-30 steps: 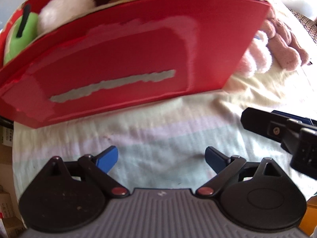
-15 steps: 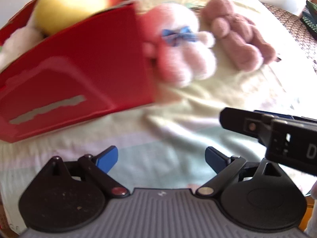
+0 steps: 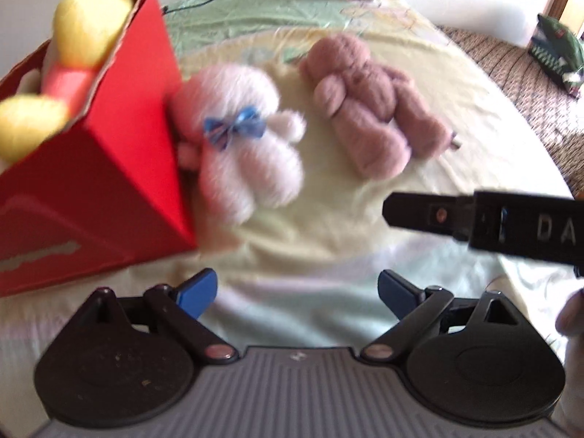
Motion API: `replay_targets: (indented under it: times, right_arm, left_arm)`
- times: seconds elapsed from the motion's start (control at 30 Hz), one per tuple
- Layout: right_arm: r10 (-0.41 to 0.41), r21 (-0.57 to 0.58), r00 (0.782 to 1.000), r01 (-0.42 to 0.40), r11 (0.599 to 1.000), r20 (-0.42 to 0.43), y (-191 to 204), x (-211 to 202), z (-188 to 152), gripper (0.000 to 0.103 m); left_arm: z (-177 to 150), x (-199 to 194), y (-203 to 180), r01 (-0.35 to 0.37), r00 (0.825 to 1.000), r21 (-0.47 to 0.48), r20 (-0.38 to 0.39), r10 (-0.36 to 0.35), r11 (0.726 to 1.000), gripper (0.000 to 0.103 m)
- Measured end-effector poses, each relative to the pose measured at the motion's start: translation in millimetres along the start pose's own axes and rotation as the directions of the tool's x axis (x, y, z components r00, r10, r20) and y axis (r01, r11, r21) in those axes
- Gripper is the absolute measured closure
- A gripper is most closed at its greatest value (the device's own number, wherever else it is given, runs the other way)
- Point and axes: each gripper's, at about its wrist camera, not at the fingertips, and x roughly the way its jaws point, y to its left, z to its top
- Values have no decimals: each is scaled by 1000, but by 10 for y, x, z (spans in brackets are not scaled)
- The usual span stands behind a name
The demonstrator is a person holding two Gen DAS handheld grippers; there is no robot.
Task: Organize objects
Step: 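Move the right gripper over the bed toward the mauve teddy bear, then grasp the mauve teddy bear by its head with the right gripper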
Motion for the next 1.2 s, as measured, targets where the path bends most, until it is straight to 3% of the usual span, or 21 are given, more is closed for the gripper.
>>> replay_targets:
  times: [0.27, 0.37, 0.5, 0.7, 0.87, 1.2]
  right_arm:
    - [-46, 62, 986, 37, 997, 158, -270, -136, 395, 50]
    - [-55, 85, 984, 41, 996, 171, -377, -74, 541, 50]
    - [-31, 108, 989, 15, 994, 141, -487, 58, 677, 50]
    - [61, 151, 997, -68, 986, 50, -625, 241, 852, 51]
    - [118, 226, 993, -112, 968, -13, -767, 385, 863, 70]
    - [134, 264, 991, -129, 956, 0, -850, 440, 842, 72]
  left_arm:
    - [343, 254, -235, 123, 987, 44, 95, -127, 991, 8]
    - [487, 330, -280, 171, 979, 66, 100, -177, 983, 7]
    - [617, 360, -296, 248, 964, 62, 87, -253, 967, 7]
    - [810, 606, -369, 267, 962, 64, 40, -270, 962, 7]
    - [931, 789, -395, 277, 961, 44, 17, -278, 960, 5]
    - [1037, 847, -441, 279, 960, 29, 8, -279, 960, 6]
